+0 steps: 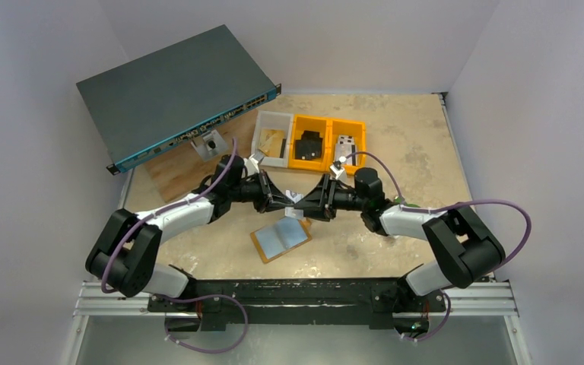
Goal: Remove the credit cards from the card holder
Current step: Place the credit card in the storage box, then remove the credit card from the card holder.
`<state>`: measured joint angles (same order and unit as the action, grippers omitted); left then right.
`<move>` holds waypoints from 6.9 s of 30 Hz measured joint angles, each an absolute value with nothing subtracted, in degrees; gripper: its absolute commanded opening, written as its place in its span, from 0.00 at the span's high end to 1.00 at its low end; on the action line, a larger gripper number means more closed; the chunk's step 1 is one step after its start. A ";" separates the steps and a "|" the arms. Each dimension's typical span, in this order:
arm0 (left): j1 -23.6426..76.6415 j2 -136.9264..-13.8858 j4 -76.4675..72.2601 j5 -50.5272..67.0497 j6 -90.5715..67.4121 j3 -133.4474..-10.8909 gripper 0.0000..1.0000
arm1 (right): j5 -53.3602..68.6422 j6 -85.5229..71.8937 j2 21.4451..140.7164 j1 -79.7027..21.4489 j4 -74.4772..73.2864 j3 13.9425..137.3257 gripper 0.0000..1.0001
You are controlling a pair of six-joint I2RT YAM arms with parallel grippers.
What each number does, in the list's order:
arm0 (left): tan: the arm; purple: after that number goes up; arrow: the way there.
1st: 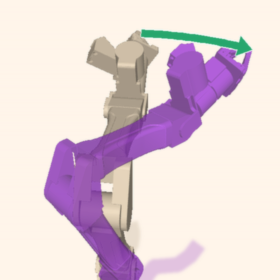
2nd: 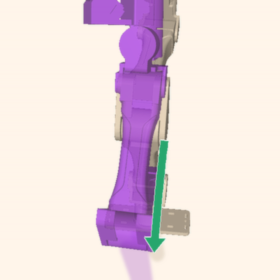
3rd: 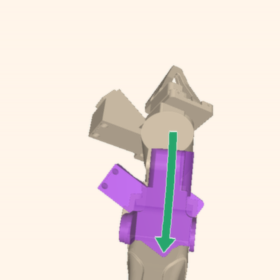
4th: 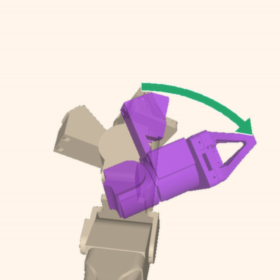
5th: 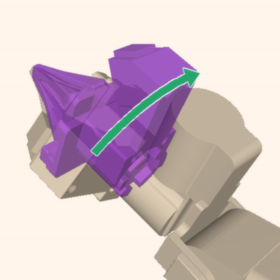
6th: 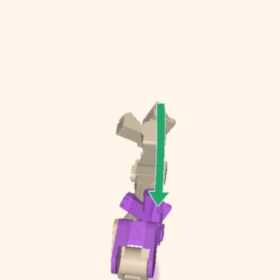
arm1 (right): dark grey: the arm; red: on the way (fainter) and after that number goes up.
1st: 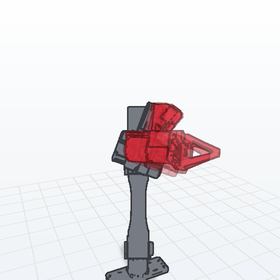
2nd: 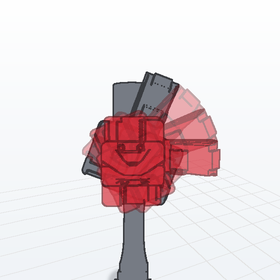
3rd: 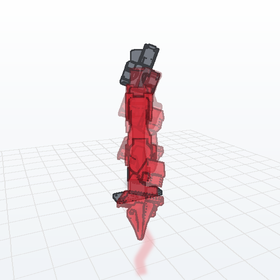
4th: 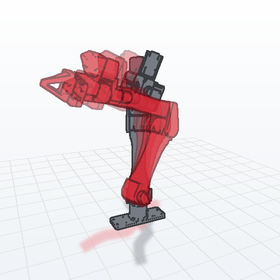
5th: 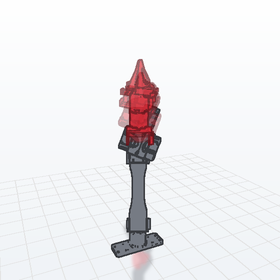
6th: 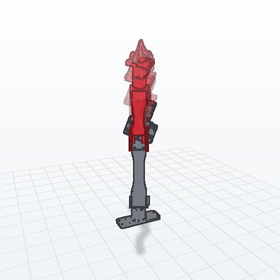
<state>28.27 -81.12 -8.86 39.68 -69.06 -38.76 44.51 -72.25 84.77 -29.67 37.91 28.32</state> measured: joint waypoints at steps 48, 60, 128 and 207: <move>28.32 -70.57 37.80 21.08 -42.65 -53.41 0.18 | -11.16 -32.69 84.86 -26.50 -27.94 71.55 1.00; 28.32 -69.76 38.70 20.78 -42.30 -53.54 0.18 | -17.10 -27.73 97.45 -23.49 -29.80 83.74 1.00; 28.32 -67.88 38.74 20.75 -42.28 -50.89 0.18 | -7.66 -30.00 87.31 -22.98 -28.08 74.67 0.08; 21.54 -61.12 41.34 7.60 -50.43 -36.82 0.20 | -8.12 -33.23 105.82 -65.41 -21.37 68.03 0.46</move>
<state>21.54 -61.12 41.34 7.60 -50.43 -36.82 -8.12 -33.23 105.82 -65.41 -21.37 68.03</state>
